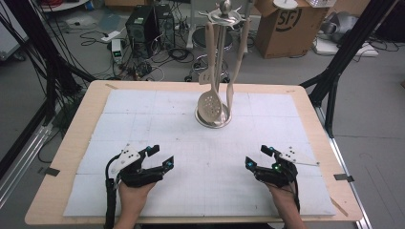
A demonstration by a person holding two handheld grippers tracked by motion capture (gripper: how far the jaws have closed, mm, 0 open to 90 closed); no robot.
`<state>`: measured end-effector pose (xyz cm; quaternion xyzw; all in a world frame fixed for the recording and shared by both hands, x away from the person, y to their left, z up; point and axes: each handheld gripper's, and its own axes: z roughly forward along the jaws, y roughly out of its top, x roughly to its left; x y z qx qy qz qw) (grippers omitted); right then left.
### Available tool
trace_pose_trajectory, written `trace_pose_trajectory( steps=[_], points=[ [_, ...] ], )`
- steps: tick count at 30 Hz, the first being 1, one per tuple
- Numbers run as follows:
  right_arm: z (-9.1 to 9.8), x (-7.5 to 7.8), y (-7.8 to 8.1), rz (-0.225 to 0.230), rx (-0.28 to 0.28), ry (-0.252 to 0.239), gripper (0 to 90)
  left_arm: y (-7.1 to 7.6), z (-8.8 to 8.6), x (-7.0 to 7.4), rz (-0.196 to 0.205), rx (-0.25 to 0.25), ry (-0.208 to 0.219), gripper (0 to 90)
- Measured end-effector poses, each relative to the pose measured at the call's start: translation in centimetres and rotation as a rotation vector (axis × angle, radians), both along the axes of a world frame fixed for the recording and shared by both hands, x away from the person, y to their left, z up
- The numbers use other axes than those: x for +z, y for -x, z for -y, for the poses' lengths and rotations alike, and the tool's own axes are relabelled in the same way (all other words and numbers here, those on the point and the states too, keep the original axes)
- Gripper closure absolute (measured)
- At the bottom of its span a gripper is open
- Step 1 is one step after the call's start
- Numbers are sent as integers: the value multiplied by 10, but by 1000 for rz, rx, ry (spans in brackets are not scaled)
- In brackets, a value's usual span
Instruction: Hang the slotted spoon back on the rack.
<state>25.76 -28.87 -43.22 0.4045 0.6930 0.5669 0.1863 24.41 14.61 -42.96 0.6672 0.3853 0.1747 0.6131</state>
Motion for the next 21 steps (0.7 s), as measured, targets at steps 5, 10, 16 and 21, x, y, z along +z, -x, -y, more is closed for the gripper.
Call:
trace_pose_trajectory(
  steps=[5, 10, 16, 21],
  points=[
    [-5, 0, -1, -4, 6, 3, 150, 3, -2, -2, 8, 1, -6, 272],
    [-9, 0, -1, 0, 14, 21, 150, 1, -7, -4, 3, 17, 4, 268],
    [-10, -1, -1, -2, 17, 28, 149, -1, -8, -4, 0, 15, 19, 264],
    [-9, 0, -1, -5, 9, 19, 150, -3, -6, -6, -6, 21, 5, 263]
  ],
)
